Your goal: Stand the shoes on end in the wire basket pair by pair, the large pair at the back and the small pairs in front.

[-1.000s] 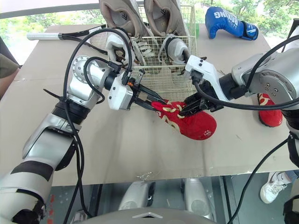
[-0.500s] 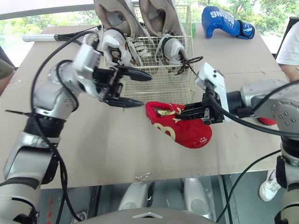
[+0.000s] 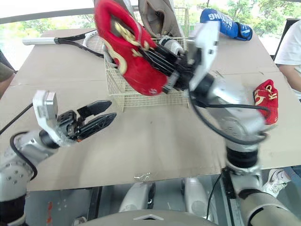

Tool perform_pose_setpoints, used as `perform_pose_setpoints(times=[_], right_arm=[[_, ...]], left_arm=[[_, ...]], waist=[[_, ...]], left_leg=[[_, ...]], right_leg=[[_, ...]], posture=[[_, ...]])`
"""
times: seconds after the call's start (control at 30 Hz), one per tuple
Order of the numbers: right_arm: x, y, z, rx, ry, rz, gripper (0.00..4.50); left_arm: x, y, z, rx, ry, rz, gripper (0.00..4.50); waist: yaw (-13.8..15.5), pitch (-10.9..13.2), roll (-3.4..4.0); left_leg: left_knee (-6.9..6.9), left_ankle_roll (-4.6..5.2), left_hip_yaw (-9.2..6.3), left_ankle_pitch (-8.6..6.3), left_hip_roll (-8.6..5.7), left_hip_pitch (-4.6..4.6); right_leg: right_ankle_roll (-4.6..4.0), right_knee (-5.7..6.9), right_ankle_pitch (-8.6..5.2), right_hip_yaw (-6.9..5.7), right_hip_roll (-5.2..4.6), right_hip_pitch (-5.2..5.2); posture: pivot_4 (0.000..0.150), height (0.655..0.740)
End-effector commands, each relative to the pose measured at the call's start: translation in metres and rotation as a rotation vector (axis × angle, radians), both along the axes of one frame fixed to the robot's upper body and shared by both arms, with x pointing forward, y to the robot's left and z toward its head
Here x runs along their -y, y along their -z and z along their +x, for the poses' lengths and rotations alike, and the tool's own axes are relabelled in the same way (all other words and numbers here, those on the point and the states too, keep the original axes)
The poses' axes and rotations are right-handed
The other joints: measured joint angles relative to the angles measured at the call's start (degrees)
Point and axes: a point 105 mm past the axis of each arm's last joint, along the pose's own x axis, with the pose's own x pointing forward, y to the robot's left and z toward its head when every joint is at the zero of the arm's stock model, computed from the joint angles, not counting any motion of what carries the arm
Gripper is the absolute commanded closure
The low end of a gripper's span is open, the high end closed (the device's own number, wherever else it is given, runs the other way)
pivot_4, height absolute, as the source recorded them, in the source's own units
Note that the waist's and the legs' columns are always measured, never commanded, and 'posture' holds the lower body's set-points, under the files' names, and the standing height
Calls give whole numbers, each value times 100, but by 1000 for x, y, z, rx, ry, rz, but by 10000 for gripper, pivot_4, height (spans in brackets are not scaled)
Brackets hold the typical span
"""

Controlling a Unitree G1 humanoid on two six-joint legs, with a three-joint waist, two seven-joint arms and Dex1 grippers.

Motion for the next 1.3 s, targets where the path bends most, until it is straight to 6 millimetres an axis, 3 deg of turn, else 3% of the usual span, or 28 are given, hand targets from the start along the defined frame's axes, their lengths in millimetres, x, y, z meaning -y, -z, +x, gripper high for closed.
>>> perform_pose_setpoints(times=[0.03, 0.2, 0.4, 0.67, 0.77, 0.93, 1.0, 1.3], right_arm=[[-19, 9, 15, 190, 75, 44, 45000], [-30, 23, 34, 295, 143, 123, 45000], [-52, 44, 44, 325, 139, 152, 45000], [-85, 83, 48, 216, 45, 126, 45000], [-84, 100, 54, 136, 43, 112, 34847], [-68, 106, 52, 106, 28, 81, 9195], [-51, 105, 48, 106, 38, 58, 1413], [11, 91, 12, 25, 68, -40, 1413]], left_arm=[[-19, -10, -7, 111, -108, 40, 5439], [-36, -5, -15, 127, -195, 68, 5439], [-36, 0, -23, 144, -238, 65, 5439], [-35, 2, -25, 157, -255, 70, 5439], [-34, 3, -24, 158, -251, 70, 3575], [-29, 4, -21, 153, -202, 69, 3575], [-24, 5, -19, 145, -158, 64, 3575], [-3, 11, -8, 117, 80, 91, 3575]], waist=[[60, -5, -8], [28, -5, -9], [-18, -4, -9], [-31, -5, -10], [-35, -9, -11], [-32, -24, -24], [-11, -25, -25], [-32, -30, -33]], left_leg=[[0, -1, -1, 0, 0, 0], [-10, -26, 20, 14, -3, 17], [-25, -28, 23, 13, 0, 28], [-58, -27, 28, 13, 2, 56], [-61, -25, 28, 12, 2, 64], [-65, -20, 28, 10, 3, 75], [-65, -21, 23, 11, 2, 75], [-69, -20, 22, 10, 3, 66]], right_leg=[[0, 0, 0, -1, 1, 1], [-1, -9, 1, 13, -1, 14], [-2, -7, 1, 20, 0, 13], [-3, -10, 0, 54, 4, 17], [-3, -8, 0, 63, 4, 18], [-5, 5, 2, 68, 7, 22], [-6, 11, 1, 66, 7, 22], [-5, 2, 0, 64, 14, 16]], posture=[[1500, 7400], [1500, 7400], [1500, 7400], [1500, 7400], [1500, 7400], [1500, 7400], [1500, 7400], [1500, 7400]])
